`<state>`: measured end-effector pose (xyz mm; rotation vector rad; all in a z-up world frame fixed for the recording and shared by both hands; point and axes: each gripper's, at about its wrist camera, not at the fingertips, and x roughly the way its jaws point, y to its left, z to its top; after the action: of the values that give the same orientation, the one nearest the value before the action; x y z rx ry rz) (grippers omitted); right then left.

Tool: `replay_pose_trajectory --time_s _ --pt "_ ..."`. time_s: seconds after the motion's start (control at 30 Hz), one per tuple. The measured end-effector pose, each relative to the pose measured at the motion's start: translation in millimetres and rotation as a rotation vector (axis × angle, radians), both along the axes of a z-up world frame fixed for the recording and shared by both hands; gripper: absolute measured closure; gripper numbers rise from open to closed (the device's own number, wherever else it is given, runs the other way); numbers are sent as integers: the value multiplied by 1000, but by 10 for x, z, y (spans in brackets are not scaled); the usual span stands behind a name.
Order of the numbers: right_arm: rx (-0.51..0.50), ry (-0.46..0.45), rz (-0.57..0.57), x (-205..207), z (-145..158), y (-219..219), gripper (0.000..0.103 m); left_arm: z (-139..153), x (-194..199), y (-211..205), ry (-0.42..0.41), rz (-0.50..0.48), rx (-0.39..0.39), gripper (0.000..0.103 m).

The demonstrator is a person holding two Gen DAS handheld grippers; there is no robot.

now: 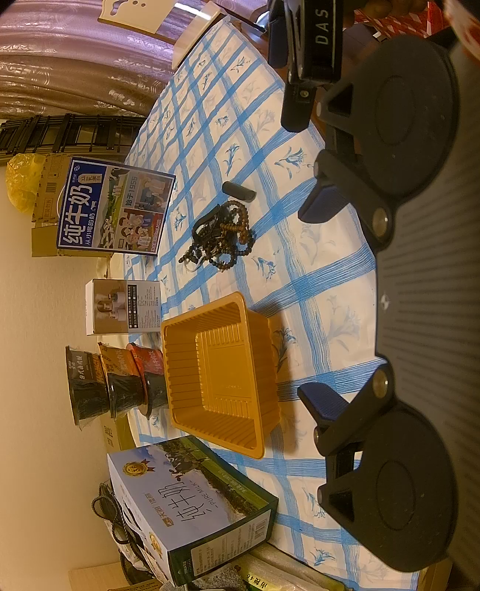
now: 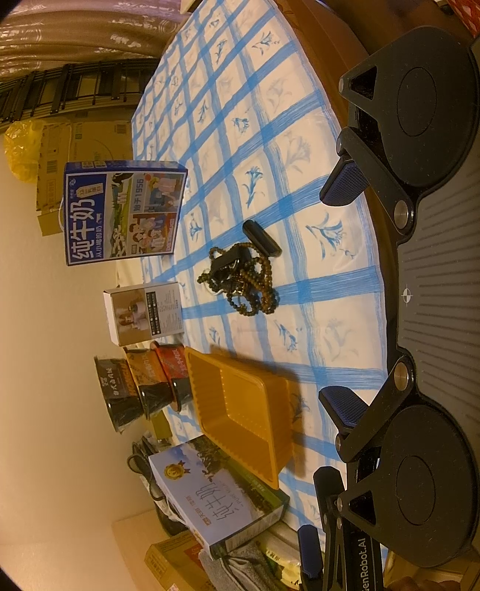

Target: Organize jewelry

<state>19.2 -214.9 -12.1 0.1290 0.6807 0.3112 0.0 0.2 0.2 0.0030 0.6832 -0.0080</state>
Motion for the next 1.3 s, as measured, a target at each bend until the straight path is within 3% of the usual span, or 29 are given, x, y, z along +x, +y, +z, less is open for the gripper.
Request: replay_pose_trajectory --time_s 1.3 --pt "1 1 1 21 -20 0 0 0 0 -2 1 -1 -3 11"
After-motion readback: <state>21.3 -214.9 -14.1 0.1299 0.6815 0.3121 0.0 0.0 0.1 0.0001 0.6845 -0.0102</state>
